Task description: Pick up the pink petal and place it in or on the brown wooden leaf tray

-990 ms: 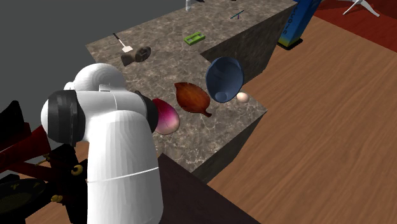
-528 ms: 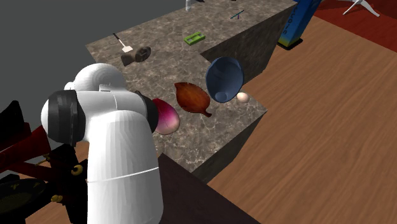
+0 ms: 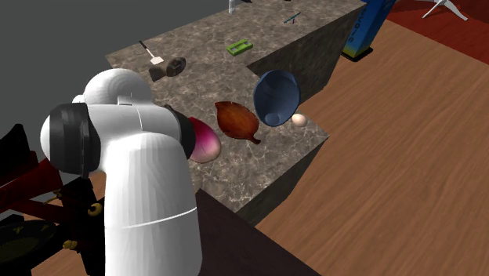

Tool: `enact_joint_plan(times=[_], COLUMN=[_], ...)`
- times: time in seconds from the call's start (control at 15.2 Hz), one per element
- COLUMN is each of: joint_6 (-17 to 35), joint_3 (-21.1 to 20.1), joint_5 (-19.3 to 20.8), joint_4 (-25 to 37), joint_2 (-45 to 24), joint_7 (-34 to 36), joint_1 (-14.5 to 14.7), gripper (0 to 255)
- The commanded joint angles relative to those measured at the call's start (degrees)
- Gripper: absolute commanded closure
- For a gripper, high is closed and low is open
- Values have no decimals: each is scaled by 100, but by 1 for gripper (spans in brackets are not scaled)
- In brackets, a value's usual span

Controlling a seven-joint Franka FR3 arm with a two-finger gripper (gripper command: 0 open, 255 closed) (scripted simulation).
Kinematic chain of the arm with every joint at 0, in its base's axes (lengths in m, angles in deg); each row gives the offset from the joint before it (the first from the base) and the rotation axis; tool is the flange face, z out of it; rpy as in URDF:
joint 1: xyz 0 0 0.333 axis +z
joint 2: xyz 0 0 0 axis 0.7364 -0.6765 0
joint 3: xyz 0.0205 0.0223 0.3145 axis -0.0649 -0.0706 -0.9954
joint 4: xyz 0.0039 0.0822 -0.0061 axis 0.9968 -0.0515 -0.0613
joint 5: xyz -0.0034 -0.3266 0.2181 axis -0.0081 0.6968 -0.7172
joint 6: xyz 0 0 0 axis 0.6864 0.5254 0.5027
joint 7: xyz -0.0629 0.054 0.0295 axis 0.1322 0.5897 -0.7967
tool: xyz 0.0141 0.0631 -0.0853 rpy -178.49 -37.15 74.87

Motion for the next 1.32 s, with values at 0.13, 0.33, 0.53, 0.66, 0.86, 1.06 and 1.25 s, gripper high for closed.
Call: enact_joint_plan(times=[0.13, 0.33, 0.53, 0.66, 0.86, 1.06, 1.25], joint_6=[-87, -154, -222, -268, -152, 53, 255], joint_3=[-78, -138, -198, -237, -180, -60, 65], joint_5=[-66, -118, -170, -204, -106, 65, 236], joint_4=[-149, -247, -332, -382, -392, -311, -152], joint_2=[238, 411, 579, 689, 770, 784, 755], joint_7=[-62, -113, -170, -212, -411, -693, -993], joint_1=[-74, -124, -171, -201, -385, -616, -816], gripper=[255, 255, 255, 255, 255, 255, 255])
